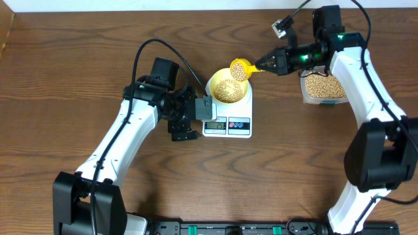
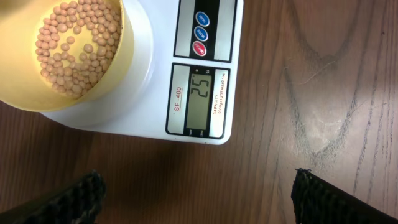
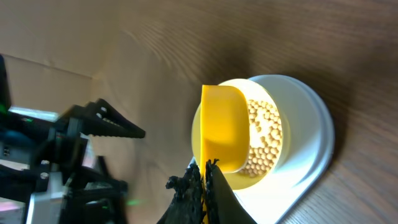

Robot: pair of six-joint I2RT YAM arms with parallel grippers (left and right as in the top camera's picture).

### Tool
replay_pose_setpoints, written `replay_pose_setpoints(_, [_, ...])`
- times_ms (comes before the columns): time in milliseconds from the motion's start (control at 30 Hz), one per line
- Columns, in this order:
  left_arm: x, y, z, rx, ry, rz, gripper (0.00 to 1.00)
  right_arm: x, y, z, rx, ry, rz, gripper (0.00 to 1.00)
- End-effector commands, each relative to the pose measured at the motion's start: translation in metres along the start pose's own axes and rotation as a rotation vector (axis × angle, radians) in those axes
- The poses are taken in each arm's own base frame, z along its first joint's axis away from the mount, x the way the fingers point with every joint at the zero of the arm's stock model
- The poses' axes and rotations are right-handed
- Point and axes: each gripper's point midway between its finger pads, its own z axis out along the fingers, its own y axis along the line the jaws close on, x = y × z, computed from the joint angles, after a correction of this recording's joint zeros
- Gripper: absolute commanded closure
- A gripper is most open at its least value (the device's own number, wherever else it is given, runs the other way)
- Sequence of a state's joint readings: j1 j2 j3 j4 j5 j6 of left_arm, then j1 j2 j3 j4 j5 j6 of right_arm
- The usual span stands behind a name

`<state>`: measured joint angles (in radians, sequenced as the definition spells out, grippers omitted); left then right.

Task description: Scoop item into bowl and weigh 50g on scale

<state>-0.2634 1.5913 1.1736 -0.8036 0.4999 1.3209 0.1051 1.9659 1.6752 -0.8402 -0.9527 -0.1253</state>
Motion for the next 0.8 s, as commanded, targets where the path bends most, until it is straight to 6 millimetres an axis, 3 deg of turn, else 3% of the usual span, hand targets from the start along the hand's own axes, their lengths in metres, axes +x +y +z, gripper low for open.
replay_pose_setpoints(0, [-0.003, -0.001, -0.003, 0.000, -0.023, 0.001, 0.02, -0.008, 0.025, -0.009, 0.109, -0.006, -0.168, 0.99])
replay_pose_setpoints(167, [-0.003, -0.001, -0.003, 0.000, -0.023, 0.001, 0.02, -0.005, 0.023, 0.000, 0.225, 0.032, -0.241, 0.99])
replay_pose_setpoints(467, [-0.003, -0.001, -0.003, 0.000, -0.023, 0.001, 0.03, 0.003, 0.034, 0.020, 0.265, 0.097, -0.406, 0.99])
replay_pose_setpoints(767, [-0.003, -0.001, -0.003, 0.000, -0.023, 0.001, 0.02, 0.001, 0.038, 0.025, 0.365, 0.121, -0.510, 0.99])
